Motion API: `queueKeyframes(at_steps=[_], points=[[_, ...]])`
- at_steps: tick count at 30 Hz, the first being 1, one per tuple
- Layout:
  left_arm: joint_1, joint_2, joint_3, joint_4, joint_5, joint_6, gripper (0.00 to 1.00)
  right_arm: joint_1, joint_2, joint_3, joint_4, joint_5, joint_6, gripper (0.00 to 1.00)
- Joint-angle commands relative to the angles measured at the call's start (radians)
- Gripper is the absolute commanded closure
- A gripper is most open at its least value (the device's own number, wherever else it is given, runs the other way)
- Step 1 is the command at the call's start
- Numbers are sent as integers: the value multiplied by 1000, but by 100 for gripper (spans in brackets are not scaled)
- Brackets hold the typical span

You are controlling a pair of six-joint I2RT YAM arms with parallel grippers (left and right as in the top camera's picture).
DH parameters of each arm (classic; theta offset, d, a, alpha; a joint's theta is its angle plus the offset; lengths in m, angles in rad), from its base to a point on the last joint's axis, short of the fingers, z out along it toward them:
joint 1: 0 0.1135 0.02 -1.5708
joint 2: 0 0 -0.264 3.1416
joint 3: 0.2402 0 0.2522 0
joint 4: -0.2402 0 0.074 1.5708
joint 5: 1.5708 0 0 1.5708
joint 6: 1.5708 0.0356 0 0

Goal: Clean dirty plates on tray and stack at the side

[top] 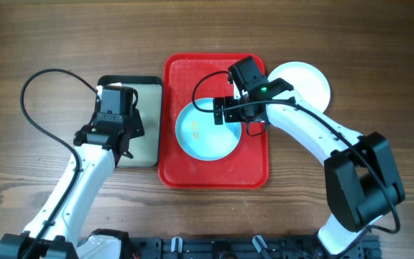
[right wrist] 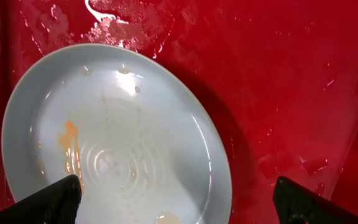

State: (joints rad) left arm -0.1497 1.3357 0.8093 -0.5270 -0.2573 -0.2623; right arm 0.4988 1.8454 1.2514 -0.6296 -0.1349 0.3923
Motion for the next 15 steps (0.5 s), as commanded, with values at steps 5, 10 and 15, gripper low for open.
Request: queueKeyframes(at_steps=[5,10,15], points=[[2,-14,18,8,-6,20,96,4,-14,1,3,56,0,36],[2,-14,18,2,-5,19,96,4,-14,1,12,146,0,40],[2,-14,18,-4,-2,19,96,4,-14,1,15,146,3,37]])
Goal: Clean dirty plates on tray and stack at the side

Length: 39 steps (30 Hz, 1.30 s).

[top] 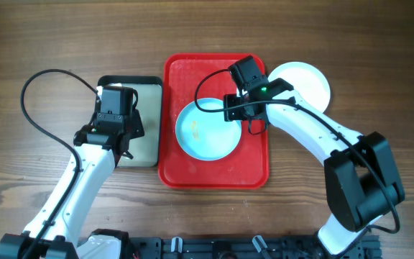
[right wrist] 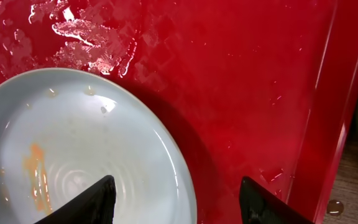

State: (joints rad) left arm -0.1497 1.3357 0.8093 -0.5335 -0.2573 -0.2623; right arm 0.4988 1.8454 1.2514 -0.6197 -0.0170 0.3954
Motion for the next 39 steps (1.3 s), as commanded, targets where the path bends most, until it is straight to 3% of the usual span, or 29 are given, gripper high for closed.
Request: queueKeyframes(at_steps=[1,2,7,16,20,27,29,30,39], points=[[2,-14,18,2,-1,19,96,4,-14,1,7,29,0,37],[2,-14,18,2,-1,19,96,4,-14,1,8,28,0,37],[2,-14,18,0,36,19,96,4,-11,-4,-78,12,27,61],[2,-14,18,14,36,19,96,4,60,-35,-35,-61,31,64],[2,-14,18,14,61,19,96,5,63,-37,-39,-58,58,80],[2,-14,17,14,66,20,96,3,76,-56,-30,-90,77,84],[2,-14,17,14,66,24,96,3,76,-56,-24,-126,78,92],[2,-14,17,16,66,34,96,3,76,-56,-20,-127,79,96],[2,-13,17,48,227,299,96,-112,75,-53,2,-234,118,96]])
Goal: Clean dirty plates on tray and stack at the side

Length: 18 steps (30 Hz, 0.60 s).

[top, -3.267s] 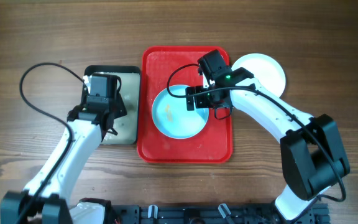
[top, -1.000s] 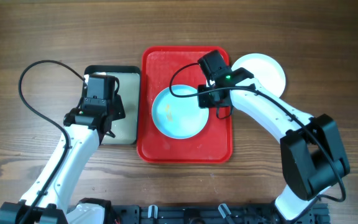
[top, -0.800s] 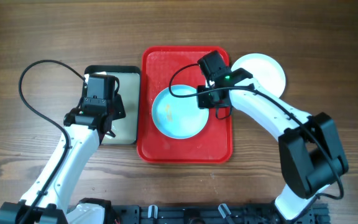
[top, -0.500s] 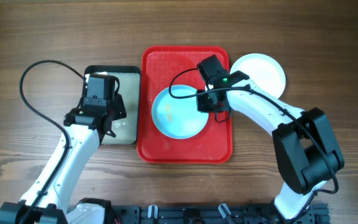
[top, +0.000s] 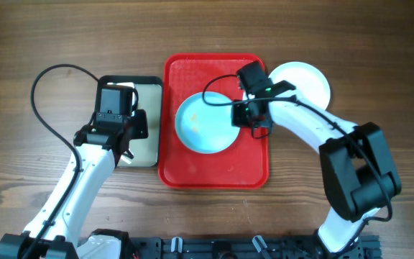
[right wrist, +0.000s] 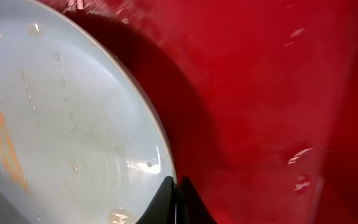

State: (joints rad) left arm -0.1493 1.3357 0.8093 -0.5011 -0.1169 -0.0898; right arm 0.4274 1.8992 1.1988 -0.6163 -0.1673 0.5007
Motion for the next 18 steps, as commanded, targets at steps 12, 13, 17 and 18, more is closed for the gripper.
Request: queueKeyframes(at_steps=[12,13,17,18], points=[[2,-11,8,-10,86,29,96,-43,22,-10,-2,-126,-30,96],[2,-11,8,-10,86,30,96,-42,24,-10,-3,-126,-31,96],[2,-5,7,-6,82,30,96,-31,24,-10,-1,-126,-27,96],[2,-5,7,-6,82,30,96,-27,24,-10,2,-126,-27,96]])
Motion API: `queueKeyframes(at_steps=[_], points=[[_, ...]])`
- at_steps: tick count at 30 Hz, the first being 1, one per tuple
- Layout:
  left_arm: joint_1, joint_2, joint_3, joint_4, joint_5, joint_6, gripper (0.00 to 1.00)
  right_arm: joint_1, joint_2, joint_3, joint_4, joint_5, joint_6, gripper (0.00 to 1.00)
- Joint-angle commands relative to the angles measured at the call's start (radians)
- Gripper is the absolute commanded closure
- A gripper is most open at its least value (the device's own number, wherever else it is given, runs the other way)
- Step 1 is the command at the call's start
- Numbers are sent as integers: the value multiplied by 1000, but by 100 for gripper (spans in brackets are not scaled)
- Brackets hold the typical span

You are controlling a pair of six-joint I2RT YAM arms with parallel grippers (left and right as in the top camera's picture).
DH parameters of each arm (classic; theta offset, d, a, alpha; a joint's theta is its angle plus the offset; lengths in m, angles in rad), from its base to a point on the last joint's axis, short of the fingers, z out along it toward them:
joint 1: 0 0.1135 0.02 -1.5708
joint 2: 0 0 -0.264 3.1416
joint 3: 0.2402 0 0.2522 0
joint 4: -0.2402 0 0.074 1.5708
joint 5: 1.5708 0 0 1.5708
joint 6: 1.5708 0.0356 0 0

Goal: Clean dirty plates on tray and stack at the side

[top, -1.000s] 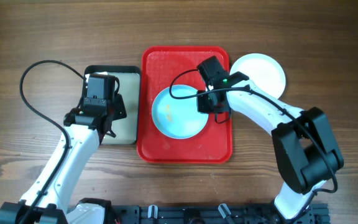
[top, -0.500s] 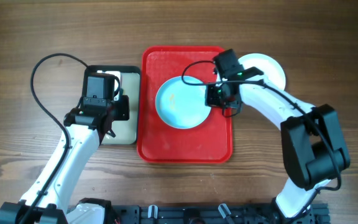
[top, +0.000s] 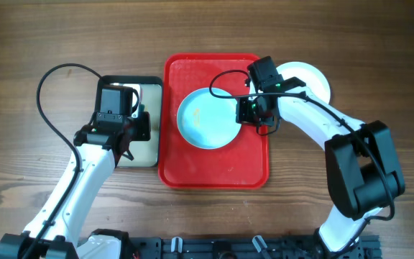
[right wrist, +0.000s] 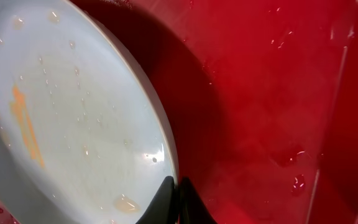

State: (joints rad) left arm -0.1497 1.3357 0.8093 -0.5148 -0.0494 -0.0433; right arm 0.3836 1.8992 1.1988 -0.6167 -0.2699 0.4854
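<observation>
A pale blue plate with an orange smear and water drops sits tilted over the red tray. My right gripper is shut on the plate's right rim, one finger on each side of the edge. A clean white plate lies on the table right of the tray, partly under the right arm. My left gripper hovers over a dark-rimmed pad left of the tray; its jaws are hidden under the wrist.
The wet red tray floor shows to the right of the held plate. Wooden table surrounds everything. A black cable loops from the left arm.
The right gripper, still clamped on the blue plate's rim, has shifted a little up and right, and the plate with it. The left arm stayed over the pad.
At first my right gripper was open above the blue plate lying flat in the tray. It then stood open nearer the plate's right edge. After that it was shut on the rim, and now the plate is tilted and shifted toward the tray's far side.
</observation>
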Motion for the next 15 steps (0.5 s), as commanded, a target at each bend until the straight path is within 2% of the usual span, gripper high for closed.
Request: queueKeyframes(at_steps=[1,15], points=[[2,-5,7,7,15,-17,96,21,24,-10,4,-23,-12,96],[2,48,6,16,15,-17,96,31,24,-10,7,-16,-13,96]])
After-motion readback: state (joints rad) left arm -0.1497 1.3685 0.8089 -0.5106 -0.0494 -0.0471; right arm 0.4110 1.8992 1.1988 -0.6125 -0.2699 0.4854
